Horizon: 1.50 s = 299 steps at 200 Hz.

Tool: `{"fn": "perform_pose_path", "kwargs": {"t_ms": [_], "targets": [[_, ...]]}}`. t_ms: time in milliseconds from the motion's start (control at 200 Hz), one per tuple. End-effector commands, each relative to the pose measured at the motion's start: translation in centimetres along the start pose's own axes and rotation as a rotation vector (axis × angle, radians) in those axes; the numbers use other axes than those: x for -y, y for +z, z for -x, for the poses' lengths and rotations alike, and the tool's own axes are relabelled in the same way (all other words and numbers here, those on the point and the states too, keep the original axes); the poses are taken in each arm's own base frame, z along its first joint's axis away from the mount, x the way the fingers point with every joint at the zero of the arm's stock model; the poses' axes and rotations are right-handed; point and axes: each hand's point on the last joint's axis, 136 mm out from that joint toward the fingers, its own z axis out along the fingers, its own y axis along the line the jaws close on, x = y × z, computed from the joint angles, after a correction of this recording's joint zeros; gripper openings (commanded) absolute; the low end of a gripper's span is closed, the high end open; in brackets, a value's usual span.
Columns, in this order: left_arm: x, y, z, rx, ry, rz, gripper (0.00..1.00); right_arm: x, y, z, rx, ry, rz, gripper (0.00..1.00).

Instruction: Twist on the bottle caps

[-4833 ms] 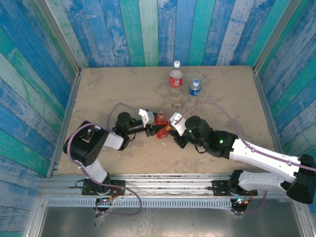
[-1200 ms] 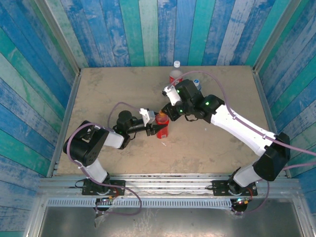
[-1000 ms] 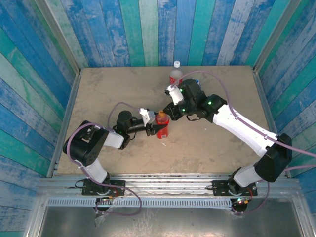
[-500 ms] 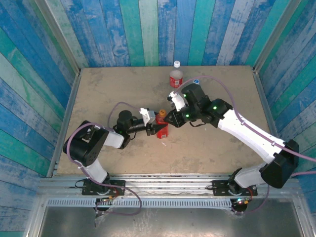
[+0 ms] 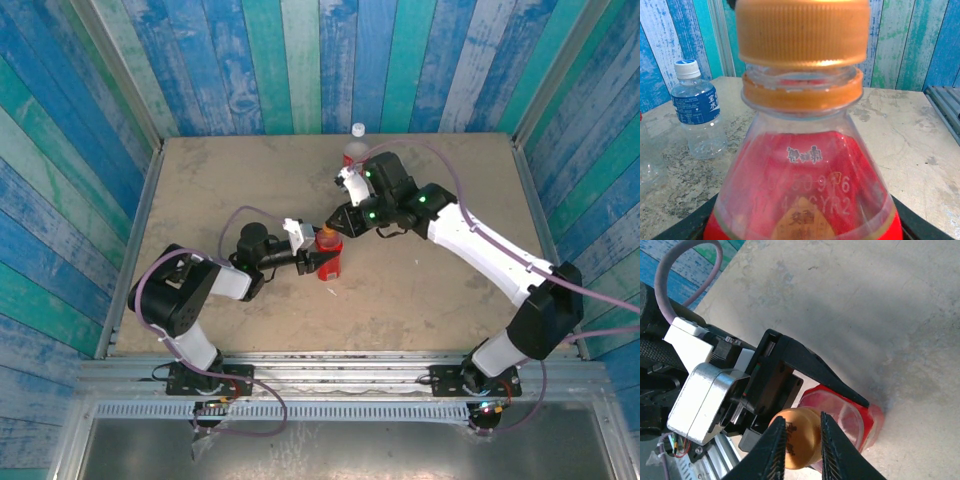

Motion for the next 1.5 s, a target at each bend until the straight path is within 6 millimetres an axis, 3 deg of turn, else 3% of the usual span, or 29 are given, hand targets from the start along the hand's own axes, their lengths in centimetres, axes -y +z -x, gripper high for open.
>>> {"fn": "perform_pose_path", "kwargs": {"t_ms": [0,180,300,375,636,856,1026,1196,1317,1492], "targets": [[0.2,-0.2,-1.4,-0.055,-0.047,0.013,0.59,-0.9,-0.2,-2.1,-0.057,0.011,0.062,0.18],[0.0,-0.3,-1.2,-0.049,-0.044,0.028,0.58,-2.3,-0.5,-5.2,-0.105,0.041,0.127,0.15],[-0.1,-0.4,-1.0,-0.046,-0.040,0.037,0.58,-4.5,-0.7,-5.7,-0.101,-0.003,0.162,0.15],[-0.1,-0.4,-1.0,-0.044,-0.041,0.036,0.58,-4.4,-1.2,-5.0,-0.073,-0.025,0.132,0.16],[0.1,-0.5,-0.9,-0.042,-0.032,0.035,0.58,-0.6,-3.0,-1.0,0.057,-0.027,-0.038,0.27],[0.0,-0.5,-0.9,-0.044,-0.027,0.042,0.59,0.0,-1.0,0.9,0.023,-0.023,0.007,0.28],[-0.1,-0.6,-0.8,-0.047,-0.023,0.049,0.60,-0.9,0.4,-0.7,-0.072,-0.003,0.093,0.22],[-0.1,-0.7,-0.6,-0.043,-0.024,0.057,0.59,-1.7,-0.1,-3.5,-0.095,0.025,0.120,0.13],[-0.2,-0.8,-0.5,-0.043,-0.019,0.066,0.59,-3.4,-0.3,-5.3,-0.107,0.023,0.174,0.12],[-0.2,-1.1,0.1,-0.035,0.005,0.086,0.59,-4.4,-1.8,-4.9,-0.060,-0.045,0.161,0.17]]}}
